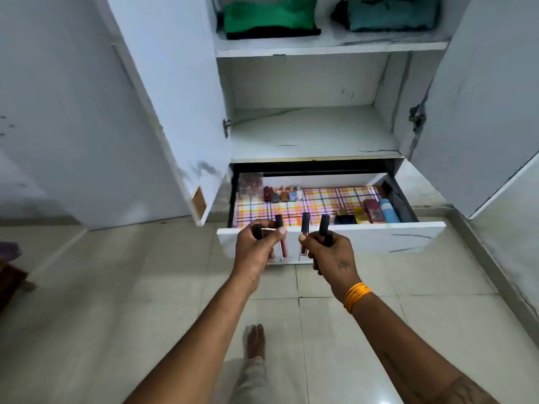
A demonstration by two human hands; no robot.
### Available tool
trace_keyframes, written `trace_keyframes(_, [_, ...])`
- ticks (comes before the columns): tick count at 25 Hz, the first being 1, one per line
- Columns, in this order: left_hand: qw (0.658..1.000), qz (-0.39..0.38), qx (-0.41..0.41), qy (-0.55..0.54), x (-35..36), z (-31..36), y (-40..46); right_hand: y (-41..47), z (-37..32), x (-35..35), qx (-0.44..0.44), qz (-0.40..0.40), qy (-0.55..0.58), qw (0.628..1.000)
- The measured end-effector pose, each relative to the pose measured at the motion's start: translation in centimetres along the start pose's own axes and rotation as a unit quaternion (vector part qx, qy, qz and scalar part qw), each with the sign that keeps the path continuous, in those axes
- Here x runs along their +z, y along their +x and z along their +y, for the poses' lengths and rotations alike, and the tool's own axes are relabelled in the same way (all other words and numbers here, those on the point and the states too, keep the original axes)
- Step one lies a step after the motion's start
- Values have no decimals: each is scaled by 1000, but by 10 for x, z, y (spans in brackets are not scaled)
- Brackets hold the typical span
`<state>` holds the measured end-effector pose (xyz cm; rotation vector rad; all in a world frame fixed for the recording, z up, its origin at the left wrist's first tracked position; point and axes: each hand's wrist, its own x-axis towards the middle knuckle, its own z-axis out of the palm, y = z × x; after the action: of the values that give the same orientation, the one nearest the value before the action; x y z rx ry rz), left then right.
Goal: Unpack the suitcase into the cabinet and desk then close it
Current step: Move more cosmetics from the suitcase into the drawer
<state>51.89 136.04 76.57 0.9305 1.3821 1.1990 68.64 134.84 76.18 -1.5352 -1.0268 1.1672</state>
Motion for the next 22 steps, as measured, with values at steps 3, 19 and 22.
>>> trace_keyframes(3, [999, -33, 4, 19, 30, 2, 78, 67, -2, -2, 25, 37, 2, 999])
trace_keyframes(19, [905, -32, -2, 424, 166, -80, 316, 336, 71, -23, 160, 43, -213, 963])
trace_keyframes(22, [869, -16, 12, 495, 198, -85, 332, 381, 85, -33, 158, -6, -277, 948])
